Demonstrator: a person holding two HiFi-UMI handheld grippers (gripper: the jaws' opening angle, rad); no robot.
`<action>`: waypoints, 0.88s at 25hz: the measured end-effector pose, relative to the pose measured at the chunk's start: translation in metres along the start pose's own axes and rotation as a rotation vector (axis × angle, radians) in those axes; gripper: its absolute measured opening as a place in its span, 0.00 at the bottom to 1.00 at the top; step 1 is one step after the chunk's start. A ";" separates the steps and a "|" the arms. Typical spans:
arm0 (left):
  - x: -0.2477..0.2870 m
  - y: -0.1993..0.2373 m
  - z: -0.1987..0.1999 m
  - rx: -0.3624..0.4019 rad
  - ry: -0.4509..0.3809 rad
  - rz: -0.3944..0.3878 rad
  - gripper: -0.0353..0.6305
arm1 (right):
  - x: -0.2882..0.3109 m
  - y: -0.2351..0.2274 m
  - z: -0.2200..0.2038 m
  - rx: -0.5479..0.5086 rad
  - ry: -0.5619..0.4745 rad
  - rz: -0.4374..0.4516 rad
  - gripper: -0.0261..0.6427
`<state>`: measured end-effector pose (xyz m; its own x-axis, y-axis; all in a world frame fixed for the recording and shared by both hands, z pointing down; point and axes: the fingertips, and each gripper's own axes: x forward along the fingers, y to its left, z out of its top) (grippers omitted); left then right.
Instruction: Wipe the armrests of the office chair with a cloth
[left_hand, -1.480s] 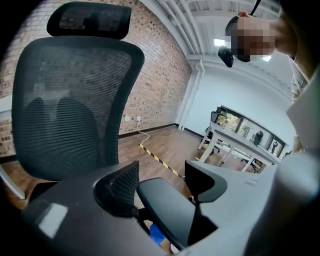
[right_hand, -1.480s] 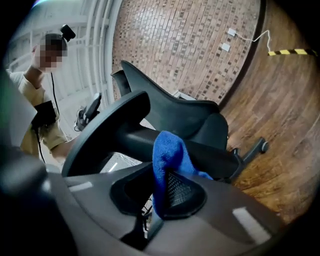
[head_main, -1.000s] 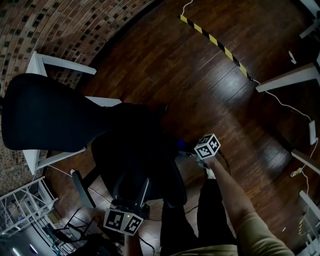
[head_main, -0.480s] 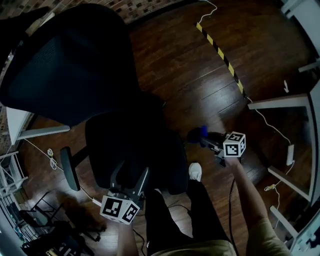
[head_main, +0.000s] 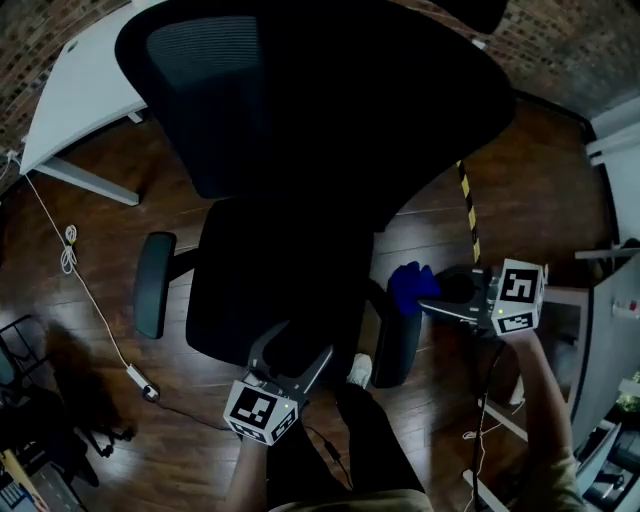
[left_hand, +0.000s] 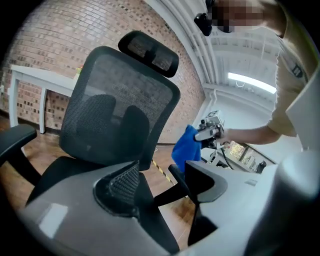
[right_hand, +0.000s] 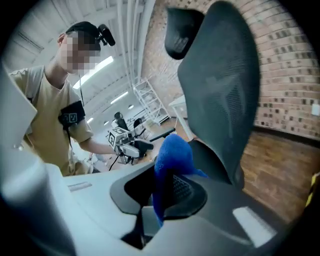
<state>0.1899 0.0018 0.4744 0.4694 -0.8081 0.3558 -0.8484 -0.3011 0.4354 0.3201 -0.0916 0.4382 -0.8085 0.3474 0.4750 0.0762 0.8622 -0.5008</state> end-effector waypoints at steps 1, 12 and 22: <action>-0.007 0.005 -0.001 -0.017 -0.013 0.006 0.47 | 0.019 -0.003 0.009 -0.020 0.074 0.036 0.09; -0.081 0.076 -0.024 -0.091 -0.047 0.068 0.46 | 0.152 -0.033 -0.139 -0.218 1.442 0.588 0.09; -0.076 0.080 -0.039 -0.136 -0.037 0.052 0.44 | 0.104 0.000 -0.176 0.120 1.795 1.046 0.08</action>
<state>0.0960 0.0582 0.5143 0.4145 -0.8396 0.3510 -0.8290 -0.1893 0.5262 0.3386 0.0097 0.6150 0.8437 0.5361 0.0269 -0.0641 0.1503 -0.9866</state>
